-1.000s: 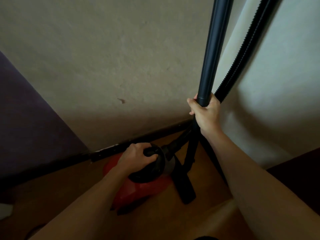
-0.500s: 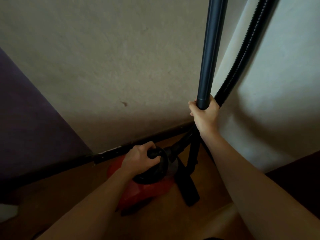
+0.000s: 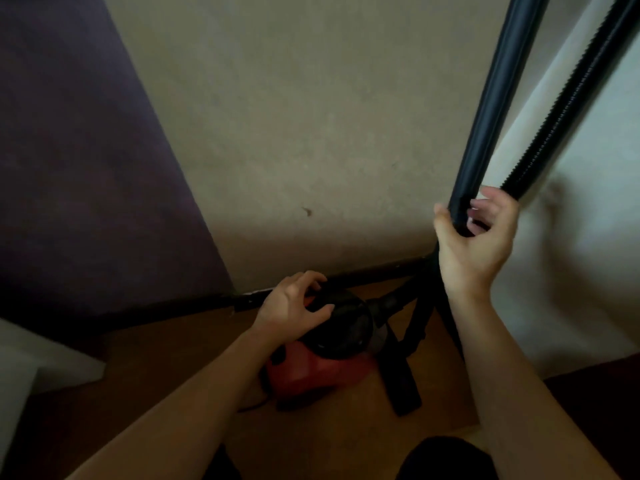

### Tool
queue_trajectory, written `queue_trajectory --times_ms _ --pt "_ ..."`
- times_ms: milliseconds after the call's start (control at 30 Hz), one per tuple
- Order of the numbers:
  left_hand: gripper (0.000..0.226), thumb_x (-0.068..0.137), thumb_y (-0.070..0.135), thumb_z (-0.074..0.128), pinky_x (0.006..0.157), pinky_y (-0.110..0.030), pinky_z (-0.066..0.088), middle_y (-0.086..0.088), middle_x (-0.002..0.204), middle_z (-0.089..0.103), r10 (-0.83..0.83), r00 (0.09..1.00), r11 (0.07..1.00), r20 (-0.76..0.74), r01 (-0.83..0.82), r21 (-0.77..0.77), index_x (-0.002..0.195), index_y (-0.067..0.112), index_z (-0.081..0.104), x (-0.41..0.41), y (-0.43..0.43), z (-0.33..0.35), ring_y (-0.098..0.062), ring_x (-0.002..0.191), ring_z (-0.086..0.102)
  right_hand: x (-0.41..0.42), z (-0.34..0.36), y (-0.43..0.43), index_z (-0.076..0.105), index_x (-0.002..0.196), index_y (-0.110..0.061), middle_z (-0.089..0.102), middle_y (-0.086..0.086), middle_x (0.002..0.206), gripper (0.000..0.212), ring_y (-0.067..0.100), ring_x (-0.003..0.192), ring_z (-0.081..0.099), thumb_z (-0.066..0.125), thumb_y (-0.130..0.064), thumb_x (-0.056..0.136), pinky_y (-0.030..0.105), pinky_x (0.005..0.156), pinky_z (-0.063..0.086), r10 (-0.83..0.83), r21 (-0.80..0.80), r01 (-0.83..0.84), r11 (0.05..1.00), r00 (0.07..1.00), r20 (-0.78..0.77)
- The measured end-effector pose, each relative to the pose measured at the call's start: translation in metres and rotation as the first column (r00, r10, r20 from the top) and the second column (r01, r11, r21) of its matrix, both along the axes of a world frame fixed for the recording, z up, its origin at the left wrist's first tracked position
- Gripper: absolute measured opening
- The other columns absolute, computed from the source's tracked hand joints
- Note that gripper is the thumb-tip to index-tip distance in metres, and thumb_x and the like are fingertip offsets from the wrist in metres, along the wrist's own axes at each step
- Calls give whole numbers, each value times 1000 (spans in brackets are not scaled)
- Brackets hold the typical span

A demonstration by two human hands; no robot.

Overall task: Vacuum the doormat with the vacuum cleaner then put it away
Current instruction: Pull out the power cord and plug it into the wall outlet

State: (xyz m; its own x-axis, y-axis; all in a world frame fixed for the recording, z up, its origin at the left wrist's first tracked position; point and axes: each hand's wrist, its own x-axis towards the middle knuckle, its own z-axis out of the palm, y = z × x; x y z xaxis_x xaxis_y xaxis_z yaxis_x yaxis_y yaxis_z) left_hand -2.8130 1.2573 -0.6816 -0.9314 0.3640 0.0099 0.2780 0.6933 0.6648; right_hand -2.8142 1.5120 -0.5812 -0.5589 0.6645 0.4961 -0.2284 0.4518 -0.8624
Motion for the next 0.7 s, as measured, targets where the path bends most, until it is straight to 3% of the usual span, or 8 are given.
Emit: queue_trajectory --times_ms 100,200,300,400,533,700 --pt "57 77 59 63 89 -34 53 10 109 62 80 996 997 -41 -80 5 125 28 57 10 -33 11 -11 105 60 -1 9 -39 61 117 -18 64 10 109 45 18 100 64 78 -28 77 33 88 53 209 135 -209 969 978 13" --pt "58 76 60 60 87 -35 54 10 110 62 133 990 990 -50 -134 -32 123 27 58 23 -75 18 -8 103 59 -3 -1 -88 63 115 -12 63 8 107 41 17 99 63 77 -27 79 27 89 50 424 228 -439 869 898 115" --pt "60 77 62 57 90 -35 53 9 113 62 164 986 981 -35 -166 -95 125 26 58 36 -130 17 -8 104 59 0 -22 -136 64 115 -12 64 4 106 41 17 99 63 78 -25 79 23 90 48 582 290 -628 722 778 236" --pt "63 76 64 55 93 -32 51 9 118 60 221 975 962 17 -215 -168 127 27 57 59 -187 2 -9 109 59 9 -49 -180 64 117 -14 62 1 109 40 14 101 61 79 -24 82 23 90 48 685 337 -786 518 617 388" --pt "55 85 51 68 96 -25 45 6 126 58 303 951 930 56 -282 -238 131 25 55 108 -245 -33 -11 115 56 31 -95 -233 60 122 -21 56 -8 115 41 8 109 57 70 -39 85 24 93 49 732 286 -927 241 368 573" --pt "51 86 52 66 96 -30 48 11 125 57 431 891 893 143 -398 -210 130 29 55 175 -283 -92 -10 117 55 61 -164 -278 57 121 -28 52 -10 114 39 12 104 56 68 -42 87 34 86 53 652 226 -974 8 176 737"
